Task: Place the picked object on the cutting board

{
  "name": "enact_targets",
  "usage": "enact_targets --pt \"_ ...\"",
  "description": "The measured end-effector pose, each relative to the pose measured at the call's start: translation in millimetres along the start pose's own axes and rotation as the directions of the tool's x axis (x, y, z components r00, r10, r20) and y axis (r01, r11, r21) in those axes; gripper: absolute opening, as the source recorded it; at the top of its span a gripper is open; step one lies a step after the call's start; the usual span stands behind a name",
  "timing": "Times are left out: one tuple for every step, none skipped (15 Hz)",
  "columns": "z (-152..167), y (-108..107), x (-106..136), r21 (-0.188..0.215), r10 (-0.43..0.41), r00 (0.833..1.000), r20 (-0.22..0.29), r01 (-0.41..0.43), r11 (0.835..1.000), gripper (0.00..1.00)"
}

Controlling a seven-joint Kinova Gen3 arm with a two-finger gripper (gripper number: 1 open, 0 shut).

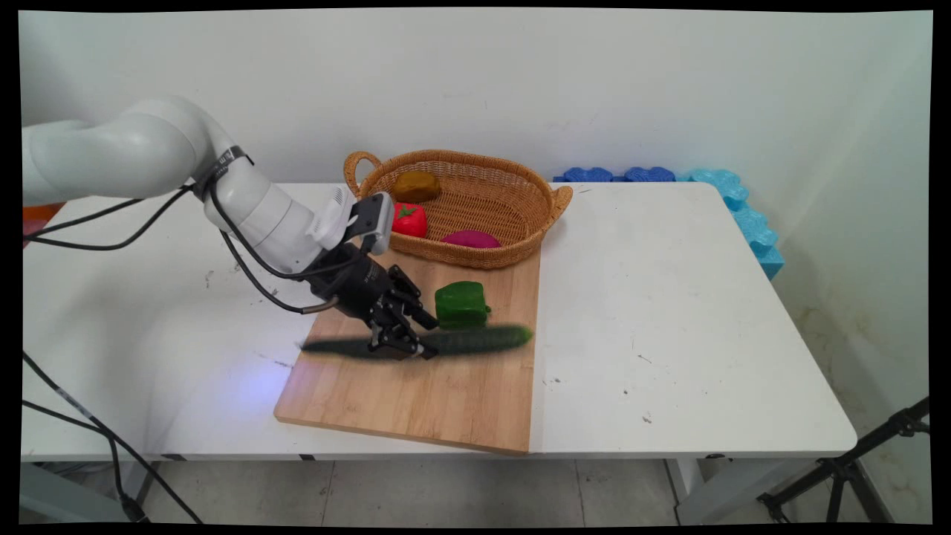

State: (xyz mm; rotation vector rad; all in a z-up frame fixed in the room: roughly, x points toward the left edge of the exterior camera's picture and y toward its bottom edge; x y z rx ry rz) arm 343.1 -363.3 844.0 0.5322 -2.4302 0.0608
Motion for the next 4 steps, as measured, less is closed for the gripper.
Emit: enact_targets --pt "1.6 -0.7 -0.6 0.0 0.002 1.0 -0.003 -0.002 1.0 1.0" --pt "3.2 -1.1 -1.0 -0.002 0.005 1.0 -0.006 -0.005 1.0 1.0" --pt "4.3 -1.3 -1.3 -0.004 0.008 1.0 -0.009 -0.008 1.0 1.0" --pt "5.3 -1.3 -1.5 -0.006 0.011 1.0 -0.012 -0.011 1.0 1.0"
